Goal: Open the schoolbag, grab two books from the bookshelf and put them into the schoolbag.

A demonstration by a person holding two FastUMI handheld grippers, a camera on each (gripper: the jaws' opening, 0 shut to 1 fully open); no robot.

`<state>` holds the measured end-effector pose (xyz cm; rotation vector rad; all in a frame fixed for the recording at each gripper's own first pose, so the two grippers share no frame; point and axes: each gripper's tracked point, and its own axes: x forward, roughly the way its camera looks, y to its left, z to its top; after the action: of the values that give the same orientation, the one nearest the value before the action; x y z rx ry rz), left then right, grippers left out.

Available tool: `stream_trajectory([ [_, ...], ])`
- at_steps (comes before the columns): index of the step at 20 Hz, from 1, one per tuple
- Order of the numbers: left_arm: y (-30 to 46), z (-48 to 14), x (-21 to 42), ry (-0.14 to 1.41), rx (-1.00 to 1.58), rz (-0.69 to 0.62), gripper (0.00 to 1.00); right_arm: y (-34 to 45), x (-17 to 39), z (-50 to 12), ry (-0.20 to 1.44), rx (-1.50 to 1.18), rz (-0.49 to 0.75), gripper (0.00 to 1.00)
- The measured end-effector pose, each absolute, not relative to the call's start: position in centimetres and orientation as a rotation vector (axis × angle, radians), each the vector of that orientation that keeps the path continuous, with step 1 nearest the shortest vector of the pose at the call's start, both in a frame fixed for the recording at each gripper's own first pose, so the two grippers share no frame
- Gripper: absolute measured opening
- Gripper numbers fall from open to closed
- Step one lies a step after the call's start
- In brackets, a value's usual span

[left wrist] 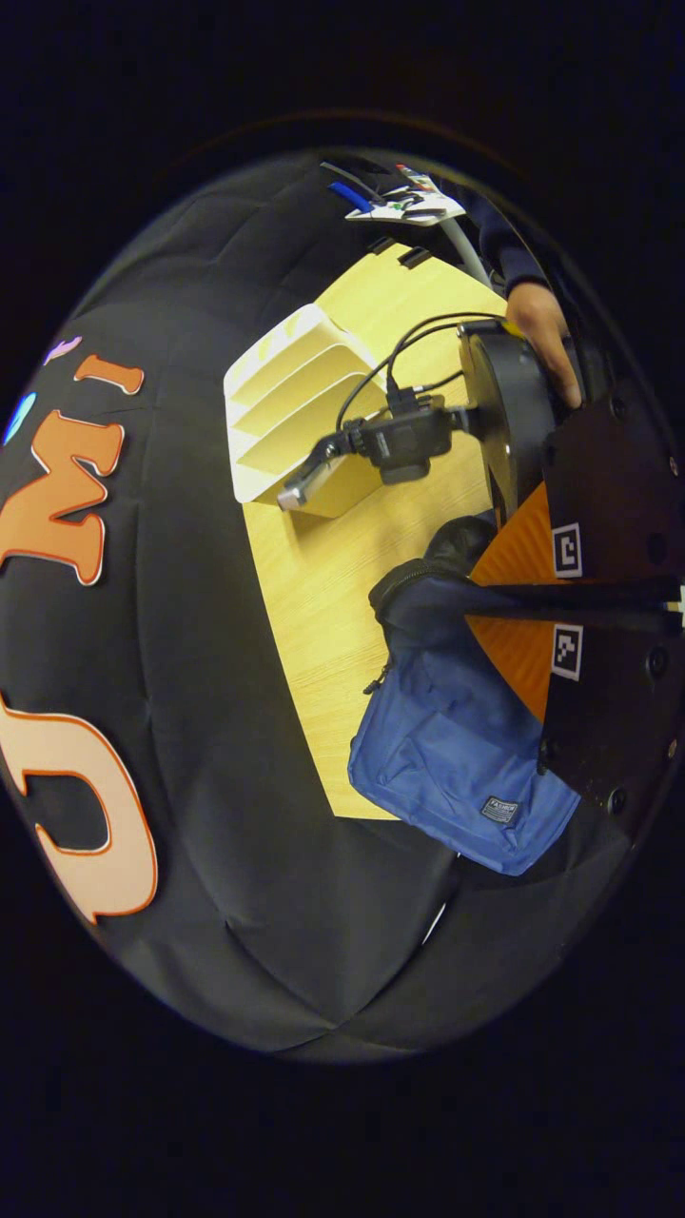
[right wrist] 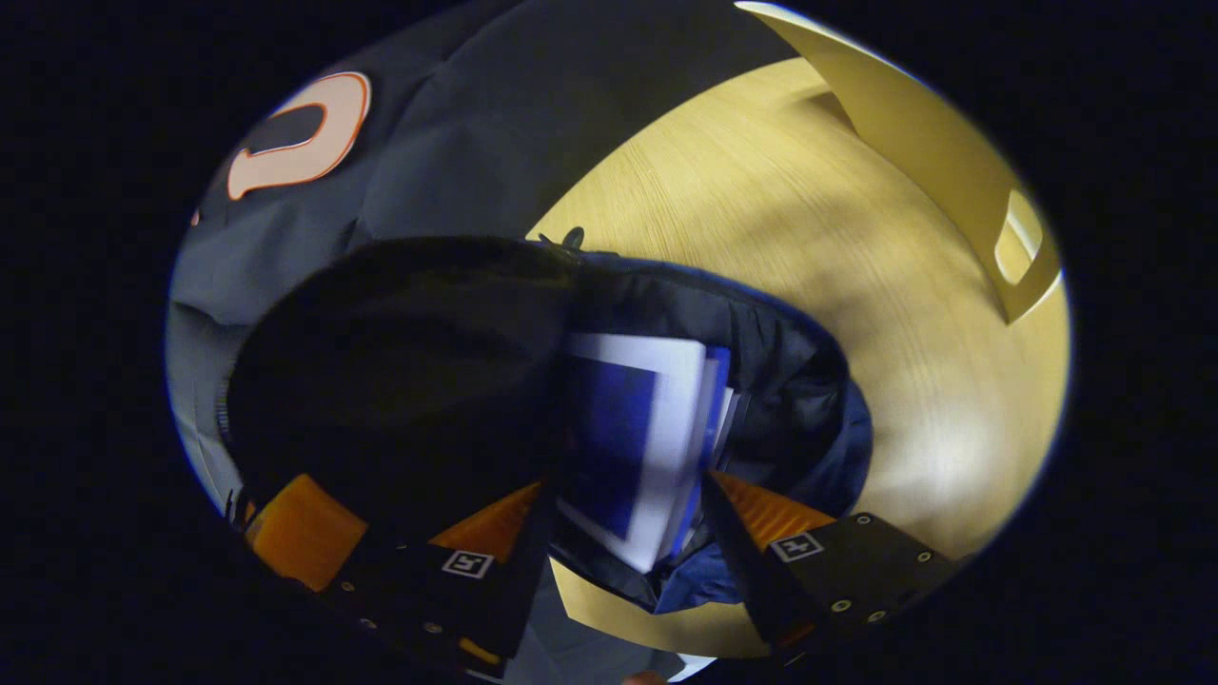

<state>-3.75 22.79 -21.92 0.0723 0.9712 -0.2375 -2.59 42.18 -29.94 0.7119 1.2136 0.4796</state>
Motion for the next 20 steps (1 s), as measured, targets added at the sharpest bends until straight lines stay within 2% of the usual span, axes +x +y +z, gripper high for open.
stream_trajectory([
  [1, 23.2, -21.7, -3.6, 0.962, 0.067, -0.229, 0.04, 41.0, -2.2, -29.5, 1.190, 0.683, 0.475, 0.77],
  [2, 23.2, -21.8, -3.4, 0.950, 0.064, -0.226, 0.05, 39.9, -1.7, -28.8, 1.160, 0.653, 0.469, 0.96],
  [9, 20.4, -22.8, -4.5, 0.960, 0.025, -0.235, 0.25, 29.0, 2.6, -23.8, 0.905, 0.466, 0.376, 0.97],
  [10, 19.7, -22.9, -4.7, 0.959, 0.015, -0.234, 0.24, 27.6, 3.0, -22.9, 0.876, 0.452, 0.367, 0.97],
  [11, 19.1, -22.9, -4.7, 0.953, 0.012, -0.227, 0.50, 26.2, 3.4, -22.1, 0.851, 0.441, 0.358, 0.97],
  [12, 18.5, -22.7, -4.9, 0.955, 0.005, -0.221, 0.53, 24.7, 3.4, -21.4, 0.840, 0.429, 0.351, 0.97],
  [13, 18.0, -22.5, -5.1, 0.947, 0.003, -0.214, 0.70, 23.1, 3.4, -20.9, 0.832, 0.418, 0.338, 0.97],
  [15, 17.2, -21.8, -5.4, 0.931, -0.001, -0.190, 0.96, 20.1, 4.1, -19.3, 0.775, 0.381, 0.312, 0.97],
  [20, 14.1, -19.9, -4.1, 0.857, -0.049, -0.116, 0.97, 11.8, 5.6, -14.8, 0.595, 0.251, 0.248, 0.97],
])
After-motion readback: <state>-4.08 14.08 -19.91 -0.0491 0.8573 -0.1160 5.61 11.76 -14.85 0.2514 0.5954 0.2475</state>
